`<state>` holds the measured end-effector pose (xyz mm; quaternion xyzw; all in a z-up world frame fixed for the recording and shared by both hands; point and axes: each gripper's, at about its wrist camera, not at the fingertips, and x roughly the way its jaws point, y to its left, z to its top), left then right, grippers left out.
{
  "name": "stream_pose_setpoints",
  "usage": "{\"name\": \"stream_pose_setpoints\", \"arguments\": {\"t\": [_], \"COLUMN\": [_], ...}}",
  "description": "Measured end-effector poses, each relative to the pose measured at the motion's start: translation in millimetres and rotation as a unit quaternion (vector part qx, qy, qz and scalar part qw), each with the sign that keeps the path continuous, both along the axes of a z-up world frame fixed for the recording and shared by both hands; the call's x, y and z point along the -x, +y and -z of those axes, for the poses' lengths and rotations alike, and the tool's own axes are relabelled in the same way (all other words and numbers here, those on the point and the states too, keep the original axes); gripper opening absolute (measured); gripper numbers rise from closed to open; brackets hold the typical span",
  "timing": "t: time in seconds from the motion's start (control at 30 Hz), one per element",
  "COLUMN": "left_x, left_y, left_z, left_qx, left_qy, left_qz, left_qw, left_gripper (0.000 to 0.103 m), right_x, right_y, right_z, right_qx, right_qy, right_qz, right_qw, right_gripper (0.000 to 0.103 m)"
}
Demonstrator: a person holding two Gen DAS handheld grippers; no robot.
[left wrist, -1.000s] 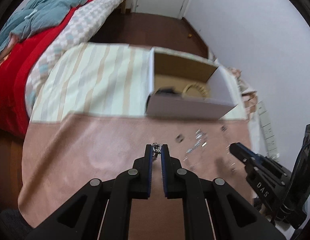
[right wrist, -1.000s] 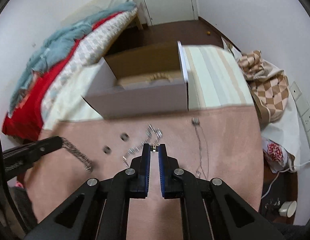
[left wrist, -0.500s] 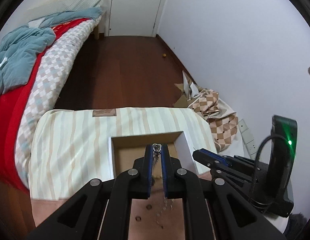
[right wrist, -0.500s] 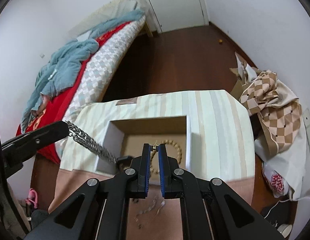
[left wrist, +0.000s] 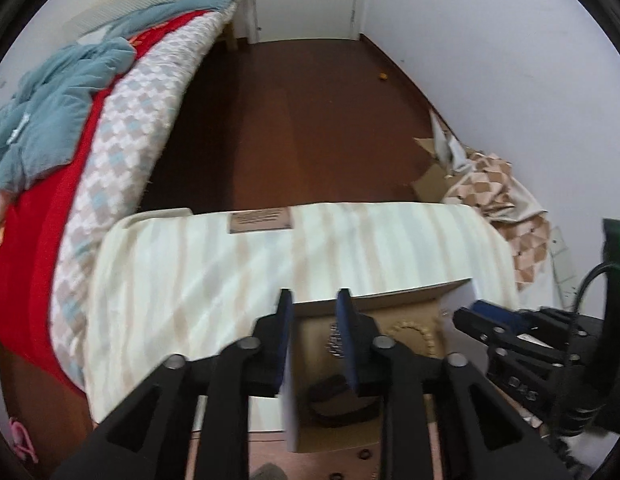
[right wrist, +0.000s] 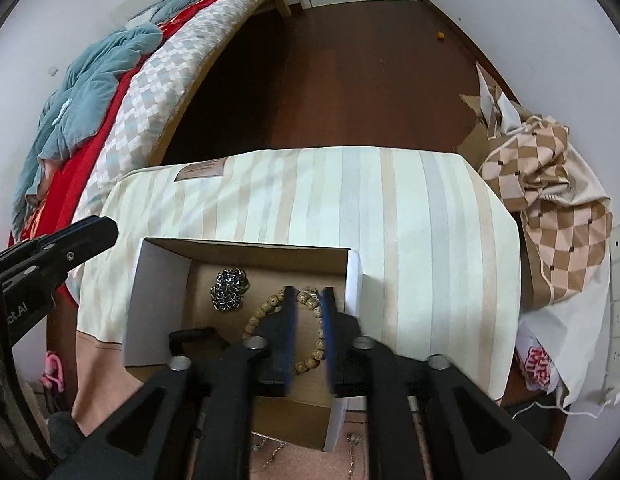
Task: Organize jewelry
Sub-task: 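Lower the chain bracelet into the white box and open the left gripper, then withdraw the left gripper from the box over the table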
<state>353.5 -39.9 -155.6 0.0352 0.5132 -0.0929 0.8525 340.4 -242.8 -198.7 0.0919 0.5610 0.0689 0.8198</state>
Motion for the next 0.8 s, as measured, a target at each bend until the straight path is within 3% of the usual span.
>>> {"name": "stream_pose_setpoints", "arguments": {"t": [0.07,0.1,0.13,0.23,0.27,0.3,0.33,0.37,0.47,0.8], "left_x": [2,4,7,13,16,19,23,27,39,81], "left_y": [6,10,14,25,28,32,35,36,38,46], "left_z": [-1,-2,-3,-3,-2,0,1,3,8,3], "left_qx": [-0.009,-0.011,-0.012,-0.015,-0.016,-0.017,-0.017,-0.02,-0.033,-0.045], "left_qy": [-0.007,-0.012,-0.019,-0.025,-0.025,-0.023,-0.024,-0.025,-0.023,-0.034], "left_qz": [-0.01,-0.015,-0.021,-0.034,-0.04,-0.045,-0.049,-0.051,-0.059,-0.069], "left_qw": [0.9999,0.9997,0.9995,0.999,0.9988,0.9986,0.9984,0.9982,0.9974,0.996], "left_gripper": [0.047,0.064,0.072,0.074,0.079,0.092,0.099,0.099,0.1,0.1], "right_x": [3,5,7,14,17,21,25,30,44,84], "right_y": [0,1,2,3,5,7,9,12,20,29], "right_z": [-4,-7,-10,-17,-19,-21,-22,-23,-21,-22], "right_qx": [0.0,0.003,0.005,0.012,0.019,0.032,0.045,0.063,0.103,0.141], "right_qy": [-0.004,-0.007,-0.011,-0.017,-0.019,-0.023,-0.026,-0.028,-0.027,-0.024], "right_qz": [0.003,0.005,0.007,0.011,0.012,0.014,0.016,0.017,0.023,0.042], "right_qw": [1.0,1.0,1.0,1.0,1.0,0.999,0.999,0.997,0.994,0.989], "right_gripper": [0.044,0.047,0.051,0.052,0.055,0.059,0.069,0.08,0.096,0.101]}}
